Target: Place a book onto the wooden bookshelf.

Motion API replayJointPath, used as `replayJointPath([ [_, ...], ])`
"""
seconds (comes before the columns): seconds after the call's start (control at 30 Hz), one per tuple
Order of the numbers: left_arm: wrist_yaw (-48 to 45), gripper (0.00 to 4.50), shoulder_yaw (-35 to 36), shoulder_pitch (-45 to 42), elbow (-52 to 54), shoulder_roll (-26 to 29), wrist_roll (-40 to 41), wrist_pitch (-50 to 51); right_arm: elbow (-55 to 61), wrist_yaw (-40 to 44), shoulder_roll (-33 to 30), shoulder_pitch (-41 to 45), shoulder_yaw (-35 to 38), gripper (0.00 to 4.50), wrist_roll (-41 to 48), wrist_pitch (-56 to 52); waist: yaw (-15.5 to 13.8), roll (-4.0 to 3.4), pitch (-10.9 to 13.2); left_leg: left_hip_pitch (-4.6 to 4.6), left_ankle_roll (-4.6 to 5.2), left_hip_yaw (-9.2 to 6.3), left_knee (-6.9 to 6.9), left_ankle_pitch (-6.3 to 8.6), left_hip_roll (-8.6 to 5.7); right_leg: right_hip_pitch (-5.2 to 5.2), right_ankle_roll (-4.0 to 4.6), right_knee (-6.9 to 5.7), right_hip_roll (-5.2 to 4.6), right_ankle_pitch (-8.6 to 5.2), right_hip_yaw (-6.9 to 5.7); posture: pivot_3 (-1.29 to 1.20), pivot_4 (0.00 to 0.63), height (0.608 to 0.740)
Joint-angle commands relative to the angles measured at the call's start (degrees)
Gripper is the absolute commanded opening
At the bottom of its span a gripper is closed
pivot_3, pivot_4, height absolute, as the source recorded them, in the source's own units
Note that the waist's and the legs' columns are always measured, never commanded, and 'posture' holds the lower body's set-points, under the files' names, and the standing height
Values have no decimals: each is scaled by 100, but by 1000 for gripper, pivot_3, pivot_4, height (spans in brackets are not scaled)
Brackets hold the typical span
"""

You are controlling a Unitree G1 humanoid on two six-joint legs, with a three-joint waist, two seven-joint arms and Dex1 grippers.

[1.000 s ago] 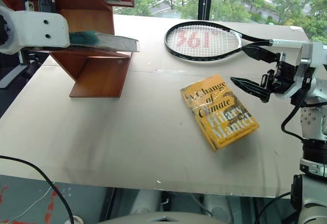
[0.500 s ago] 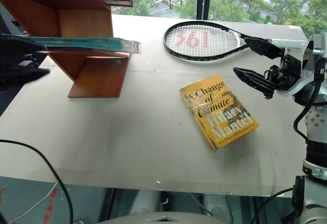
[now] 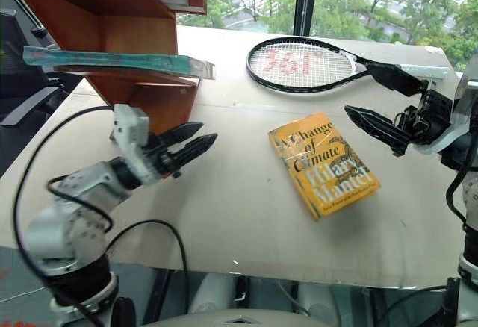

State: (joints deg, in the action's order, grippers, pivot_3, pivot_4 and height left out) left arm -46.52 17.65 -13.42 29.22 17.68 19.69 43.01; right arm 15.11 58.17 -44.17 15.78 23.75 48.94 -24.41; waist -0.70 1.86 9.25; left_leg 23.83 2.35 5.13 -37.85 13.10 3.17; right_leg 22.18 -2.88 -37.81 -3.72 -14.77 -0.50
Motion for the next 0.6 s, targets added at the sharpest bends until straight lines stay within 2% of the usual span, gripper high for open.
replayJointPath([
  [0.03,-108,2715,-320,367,-256,236,-132,-906,-137,0,-303,-526,464,4500,-589,330,8,-3,-1,0,0,3,2,0,1,2,-1,1,0,1,3,0,150,740],
  [0.17,-539,2715,-312,1075,-681,843,-86,-1466,-571,277,-604,-1681,1192,4500,-1124,632,-8,-5,-2,-1,0,5,31,0,1,3,-8,21,0,4,-1,0,150,740],
  [0.37,-1059,2715,-126,1852,-969,1598,218,-1820,-1172,752,-938,-2915,1900,4500,-1697,1004,10,-14,-5,-4,0,14,43,0,3,16,7,22,-2,-8,5,0,150,740],
  [0.6,-1045,2715,-188,1928,-1217,1919,246,-2060,-1795,853,-1078,-3262,1960,4500,-2133,1348,10,-34,-22,-11,1,24,42,0,2,21,10,23,-28,-8,5,0,150,740],
])
